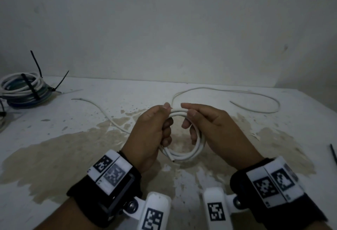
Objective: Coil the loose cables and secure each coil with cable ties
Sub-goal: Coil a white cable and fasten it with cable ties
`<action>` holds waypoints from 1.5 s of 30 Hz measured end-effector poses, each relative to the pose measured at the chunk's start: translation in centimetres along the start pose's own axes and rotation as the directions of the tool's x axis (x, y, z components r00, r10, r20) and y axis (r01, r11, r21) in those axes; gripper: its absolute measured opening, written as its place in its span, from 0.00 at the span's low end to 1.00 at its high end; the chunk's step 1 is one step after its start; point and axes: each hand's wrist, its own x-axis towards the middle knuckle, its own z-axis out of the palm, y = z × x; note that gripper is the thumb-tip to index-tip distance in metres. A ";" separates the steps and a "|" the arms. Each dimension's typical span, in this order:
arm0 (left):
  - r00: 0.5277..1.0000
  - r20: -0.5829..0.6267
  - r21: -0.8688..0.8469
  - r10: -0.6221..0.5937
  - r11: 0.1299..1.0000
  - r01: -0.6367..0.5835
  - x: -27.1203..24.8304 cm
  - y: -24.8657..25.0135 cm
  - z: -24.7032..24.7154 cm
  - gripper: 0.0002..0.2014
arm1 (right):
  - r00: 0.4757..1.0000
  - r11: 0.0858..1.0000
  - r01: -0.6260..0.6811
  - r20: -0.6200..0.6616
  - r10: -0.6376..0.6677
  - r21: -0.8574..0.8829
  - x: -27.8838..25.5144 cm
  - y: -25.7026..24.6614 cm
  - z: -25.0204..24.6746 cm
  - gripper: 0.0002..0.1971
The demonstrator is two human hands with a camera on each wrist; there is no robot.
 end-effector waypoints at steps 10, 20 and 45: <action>0.982 0.177 0.292 0.065 0.949 -0.115 0.5 1.2 4.9 0.12 | 0.998 0.959 -0.035 -0.052 0.022 -0.281 -1.4 -1.2 -4.3 0.08; 0.950 0.296 0.326 0.100 0.924 -0.199 -1.0 -3.2 13.1 0.07 | 0.957 0.907 -0.261 -0.213 0.197 -0.330 -6.4 -1.1 -11.8 0.09; 0.994 0.101 -0.017 0.046 0.999 -0.045 0.5 -5.7 10.1 0.08 | 0.463 -0.240 -0.563 -0.543 0.700 -0.790 -12.3 -0.2 -21.5 0.13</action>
